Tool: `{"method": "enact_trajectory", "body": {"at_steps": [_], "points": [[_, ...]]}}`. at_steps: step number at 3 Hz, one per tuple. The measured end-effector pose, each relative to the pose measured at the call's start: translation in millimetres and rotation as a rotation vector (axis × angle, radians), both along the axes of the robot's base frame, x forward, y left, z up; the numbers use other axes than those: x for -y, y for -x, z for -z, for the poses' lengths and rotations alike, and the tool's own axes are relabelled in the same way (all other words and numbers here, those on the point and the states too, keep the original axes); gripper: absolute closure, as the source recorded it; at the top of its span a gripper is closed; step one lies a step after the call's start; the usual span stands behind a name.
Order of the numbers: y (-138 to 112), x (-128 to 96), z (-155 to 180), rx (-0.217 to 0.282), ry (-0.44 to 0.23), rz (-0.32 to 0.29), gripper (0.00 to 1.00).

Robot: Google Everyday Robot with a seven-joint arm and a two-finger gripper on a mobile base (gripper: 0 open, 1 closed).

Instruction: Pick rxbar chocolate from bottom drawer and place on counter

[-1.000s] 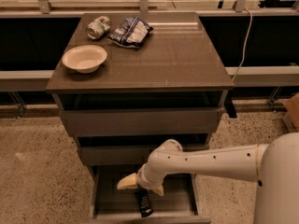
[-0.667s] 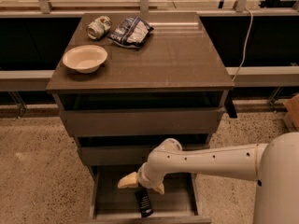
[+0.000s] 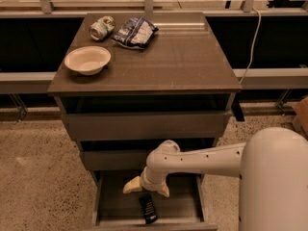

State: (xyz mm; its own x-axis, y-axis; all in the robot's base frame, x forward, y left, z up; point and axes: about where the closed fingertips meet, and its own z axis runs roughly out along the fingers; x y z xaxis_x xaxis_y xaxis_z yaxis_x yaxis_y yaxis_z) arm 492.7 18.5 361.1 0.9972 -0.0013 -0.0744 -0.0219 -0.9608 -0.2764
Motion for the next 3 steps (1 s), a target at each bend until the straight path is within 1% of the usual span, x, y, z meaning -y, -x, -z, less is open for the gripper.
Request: {"method": "enact_trajectory", "body": {"at_steps": [1, 2, 3], "points": [[-12.3, 10.6, 45.8, -0.025, 0.071, -0.030, 0.00], [-19.7, 13.2, 92.4, -0.038, 0.107, -0.070, 0.00], [-22.5, 12.6, 135.4, -0.011, 0.124, -0.093, 0.00]]}}
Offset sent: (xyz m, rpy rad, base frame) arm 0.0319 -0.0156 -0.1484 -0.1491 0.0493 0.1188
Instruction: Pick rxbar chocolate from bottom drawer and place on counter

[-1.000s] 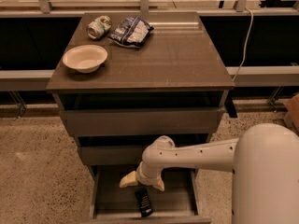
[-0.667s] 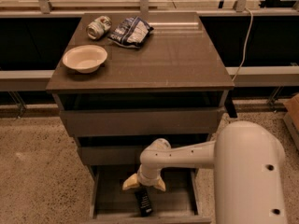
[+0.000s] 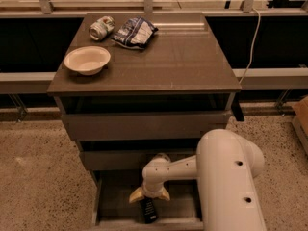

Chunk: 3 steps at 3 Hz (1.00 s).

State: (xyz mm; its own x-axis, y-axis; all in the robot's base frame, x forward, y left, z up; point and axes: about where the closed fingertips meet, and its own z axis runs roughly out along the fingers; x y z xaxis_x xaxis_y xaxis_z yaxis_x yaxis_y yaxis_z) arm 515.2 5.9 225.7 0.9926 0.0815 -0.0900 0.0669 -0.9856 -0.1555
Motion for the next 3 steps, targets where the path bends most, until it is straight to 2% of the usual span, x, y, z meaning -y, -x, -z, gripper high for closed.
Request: {"method": "enact_trajectory", "body": {"at_steps": [1, 2, 3], "points": [[-3.7, -5.5, 37.5, 0.046, 0.009, -0.025, 0.00], [-5.7, -5.3, 69.8, 0.081, 0.030, -0.019, 0.00], [-8.5, -7.1, 97.9, 0.080, 0.047, -0.015, 0.00]]}}
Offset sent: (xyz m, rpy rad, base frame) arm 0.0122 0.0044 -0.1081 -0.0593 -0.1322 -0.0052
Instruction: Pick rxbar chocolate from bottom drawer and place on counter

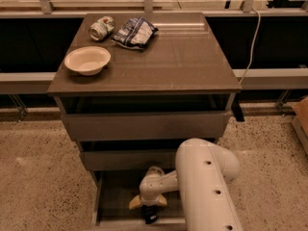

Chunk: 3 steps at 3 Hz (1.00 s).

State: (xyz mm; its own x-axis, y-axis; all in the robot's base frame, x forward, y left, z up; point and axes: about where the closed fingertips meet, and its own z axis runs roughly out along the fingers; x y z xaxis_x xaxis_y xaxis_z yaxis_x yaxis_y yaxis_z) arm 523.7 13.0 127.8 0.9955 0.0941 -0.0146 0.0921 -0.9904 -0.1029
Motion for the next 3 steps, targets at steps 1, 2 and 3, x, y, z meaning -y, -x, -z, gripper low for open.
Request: {"method": "enact_trajectory", "body": {"at_steps": [1, 2, 3], "points": [[-0.2, -3.8, 15.7, -0.016, 0.005, -0.007, 0.18], [2.3, -10.8, 22.9, -0.043, 0.006, -0.029, 0.49], [3.0, -12.2, 19.2, -0.048, 0.006, -0.035, 0.72]]}}
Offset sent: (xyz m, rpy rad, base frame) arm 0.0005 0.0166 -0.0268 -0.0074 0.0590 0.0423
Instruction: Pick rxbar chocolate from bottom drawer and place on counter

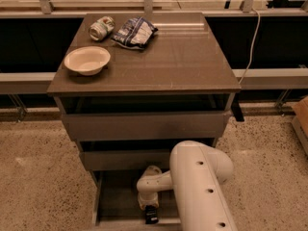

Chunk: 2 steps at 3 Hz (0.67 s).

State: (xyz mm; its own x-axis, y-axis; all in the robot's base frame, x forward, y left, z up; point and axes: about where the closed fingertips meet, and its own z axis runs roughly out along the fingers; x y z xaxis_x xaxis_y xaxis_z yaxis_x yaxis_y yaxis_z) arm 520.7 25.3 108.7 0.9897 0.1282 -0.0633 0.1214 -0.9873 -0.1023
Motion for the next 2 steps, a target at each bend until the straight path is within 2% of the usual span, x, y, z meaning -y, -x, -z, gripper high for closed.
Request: {"method": "enact_trajectory", "body": {"at_steps": [1, 2], "points": [[0.1, 0.1, -5.4, 0.001, -0.010, 0.003, 1.00], [1.6, 2.7, -24.0, 0.019, -0.172, 0.060, 1.00]]}}
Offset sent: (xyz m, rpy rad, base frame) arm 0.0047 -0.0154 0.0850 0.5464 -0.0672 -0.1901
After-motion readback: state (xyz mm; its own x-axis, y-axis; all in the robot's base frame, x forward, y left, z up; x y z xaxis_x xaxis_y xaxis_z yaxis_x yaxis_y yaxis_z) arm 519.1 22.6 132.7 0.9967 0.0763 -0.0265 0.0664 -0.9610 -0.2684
